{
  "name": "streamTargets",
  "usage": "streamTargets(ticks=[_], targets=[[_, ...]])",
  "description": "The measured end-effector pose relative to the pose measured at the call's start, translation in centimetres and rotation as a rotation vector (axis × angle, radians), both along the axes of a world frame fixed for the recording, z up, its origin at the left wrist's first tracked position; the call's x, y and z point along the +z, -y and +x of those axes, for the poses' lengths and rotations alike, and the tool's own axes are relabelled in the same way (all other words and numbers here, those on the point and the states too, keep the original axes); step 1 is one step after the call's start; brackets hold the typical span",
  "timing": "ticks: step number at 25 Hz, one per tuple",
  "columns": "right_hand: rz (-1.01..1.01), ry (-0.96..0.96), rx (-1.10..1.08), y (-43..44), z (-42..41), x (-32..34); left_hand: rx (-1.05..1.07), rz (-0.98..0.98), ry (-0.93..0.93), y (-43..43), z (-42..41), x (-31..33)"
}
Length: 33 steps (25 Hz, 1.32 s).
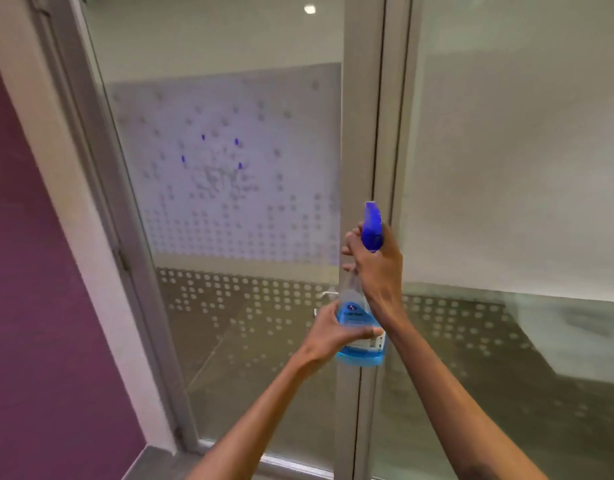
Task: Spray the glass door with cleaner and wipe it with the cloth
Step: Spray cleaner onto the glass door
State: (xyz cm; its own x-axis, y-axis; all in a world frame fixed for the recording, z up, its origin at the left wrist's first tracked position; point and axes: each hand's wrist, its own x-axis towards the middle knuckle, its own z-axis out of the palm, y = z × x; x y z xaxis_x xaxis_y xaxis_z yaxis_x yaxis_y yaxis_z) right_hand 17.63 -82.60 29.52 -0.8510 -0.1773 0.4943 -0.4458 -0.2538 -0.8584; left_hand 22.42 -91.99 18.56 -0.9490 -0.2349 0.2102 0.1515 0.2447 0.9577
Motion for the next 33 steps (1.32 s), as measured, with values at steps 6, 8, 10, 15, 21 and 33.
streamTargets(ticks=[6,8,10,15,21,33], targets=[[0.01,-0.042,0.095,14.8,3.7,1.8,0.168,0.008,-0.049,13.1,6.0,2.2],[-0.003,-0.058,0.12,18.9,4.6,2.1,0.201,0.006,-0.052,17.1,7.0,2.4],[-0.002,-0.06,0.132,23.2,5.0,2.4,0.207,0.001,-0.049,21.4,7.4,2.7],[-0.002,0.013,0.119,32.2,4.1,3.6,0.204,-0.003,-0.028,30.5,6.9,3.8],[0.004,0.025,0.096,39.9,2.9,3.8,0.16,0.017,-0.022,38.2,5.1,3.5],[-0.033,0.028,-0.143,49.4,-0.2,6.4,-0.054,-0.082,-0.009,50.2,-1.2,5.5]])
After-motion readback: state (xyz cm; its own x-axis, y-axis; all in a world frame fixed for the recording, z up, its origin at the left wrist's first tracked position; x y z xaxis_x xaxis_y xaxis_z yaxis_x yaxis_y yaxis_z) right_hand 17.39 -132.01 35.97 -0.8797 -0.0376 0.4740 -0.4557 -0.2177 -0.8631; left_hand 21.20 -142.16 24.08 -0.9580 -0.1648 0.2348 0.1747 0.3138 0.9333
